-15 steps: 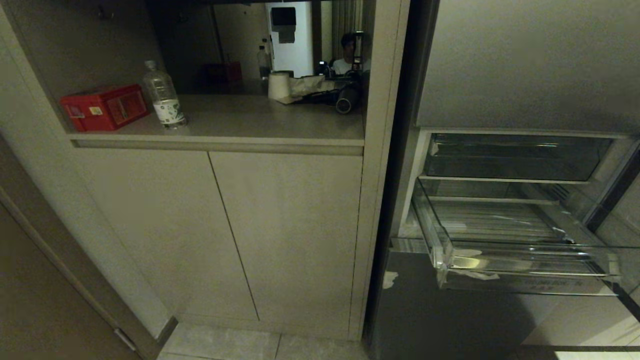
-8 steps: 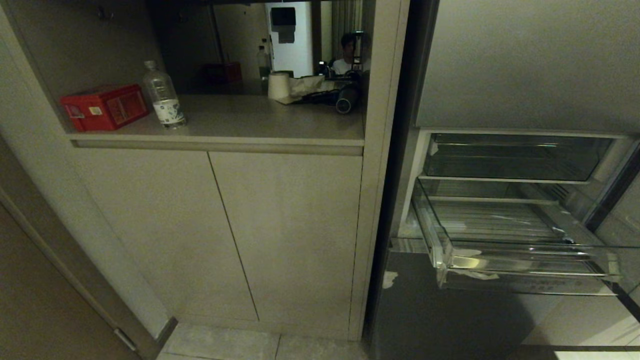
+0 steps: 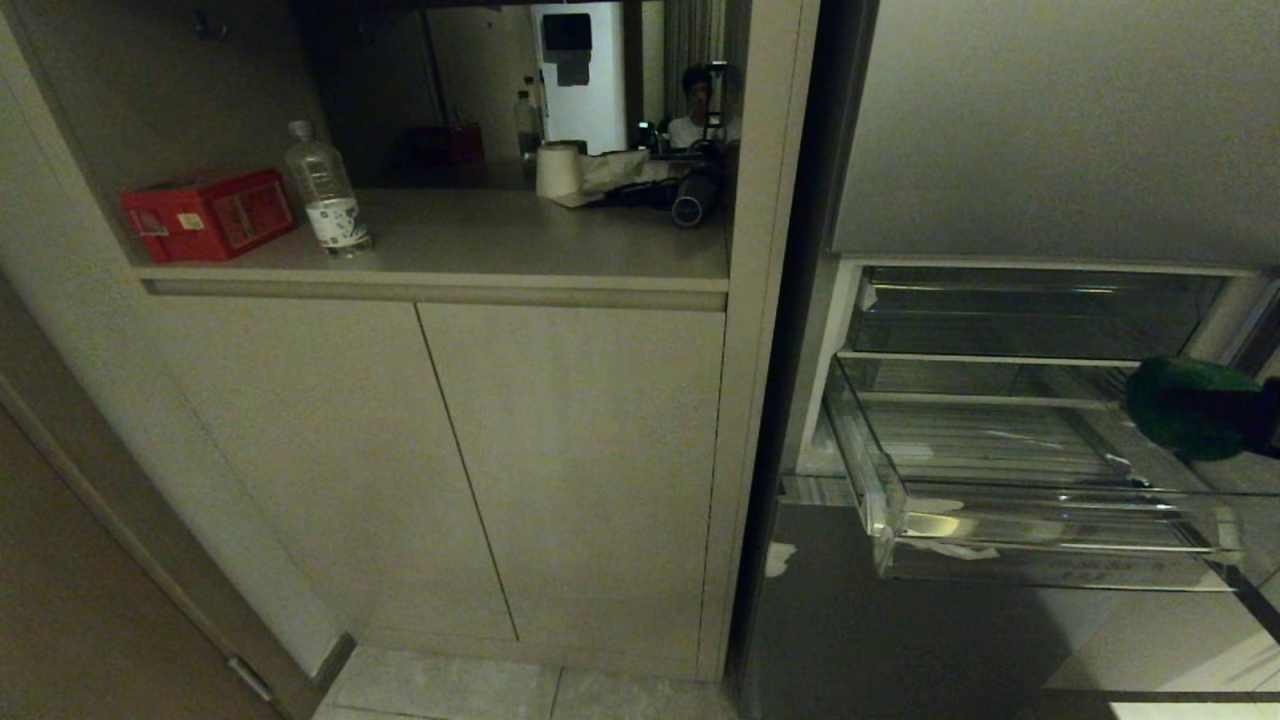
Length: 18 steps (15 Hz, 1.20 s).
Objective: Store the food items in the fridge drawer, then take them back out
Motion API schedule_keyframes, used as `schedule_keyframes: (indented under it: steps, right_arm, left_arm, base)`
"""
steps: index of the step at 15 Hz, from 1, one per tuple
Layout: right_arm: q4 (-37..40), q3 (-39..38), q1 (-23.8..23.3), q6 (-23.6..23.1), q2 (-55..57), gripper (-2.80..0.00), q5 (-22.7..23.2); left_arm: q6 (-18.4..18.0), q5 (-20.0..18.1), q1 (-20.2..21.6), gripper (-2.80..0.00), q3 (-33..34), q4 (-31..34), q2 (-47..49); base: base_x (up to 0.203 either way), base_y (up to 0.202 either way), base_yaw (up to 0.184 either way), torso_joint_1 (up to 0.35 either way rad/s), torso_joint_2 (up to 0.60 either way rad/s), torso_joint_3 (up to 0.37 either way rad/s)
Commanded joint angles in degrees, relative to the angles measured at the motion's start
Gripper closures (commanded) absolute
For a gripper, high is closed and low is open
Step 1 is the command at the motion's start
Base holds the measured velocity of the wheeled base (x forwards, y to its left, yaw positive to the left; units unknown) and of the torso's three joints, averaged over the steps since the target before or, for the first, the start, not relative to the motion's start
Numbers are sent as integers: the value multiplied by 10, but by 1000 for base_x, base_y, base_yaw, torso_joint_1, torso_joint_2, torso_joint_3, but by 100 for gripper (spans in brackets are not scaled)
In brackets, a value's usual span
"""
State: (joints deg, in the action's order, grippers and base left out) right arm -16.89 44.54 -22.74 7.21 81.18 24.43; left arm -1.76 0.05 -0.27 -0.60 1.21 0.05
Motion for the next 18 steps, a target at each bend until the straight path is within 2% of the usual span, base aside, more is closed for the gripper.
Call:
schedule_keyframes:
  steps: [1,3,5,8,14,15,18]
  right_arm:
    - [-62,2,49,8,94,0,1]
    - [-119,11,64,13,142,0,-7]
    - [-141,47,71,18,190,0,-34]
    - [-147,105,73,43,249,0,-67]
    - [-147,193,72,83,344,0,-106]
    - [-147,210,72,84,356,-280,-109]
    - [-147,225,70,84,368,-280,-110]
  left_arm:
    - [0,0,0,0,0,0,0]
    - [0,0,-1,0,0,0,1]
    - [0,0,0,0,1,0,0]
    - [0,0,-1,0,0,0,0]
    - [0,0,0,0,0,0,0]
    - [0,0,-1,0,0,0,0]
    - [0,0,0,0,0,0,1]
  base:
    - [0,0,0,0,0,0]
    - [0,0,0,0,0,0]
    - [0,0,0,0,0,0]
    - [0,0,0,0,0,0]
    - [0,0,0,0,0,0]
    - [0,0,0,0,0,0]
    - [0,0,0,0,0,0]
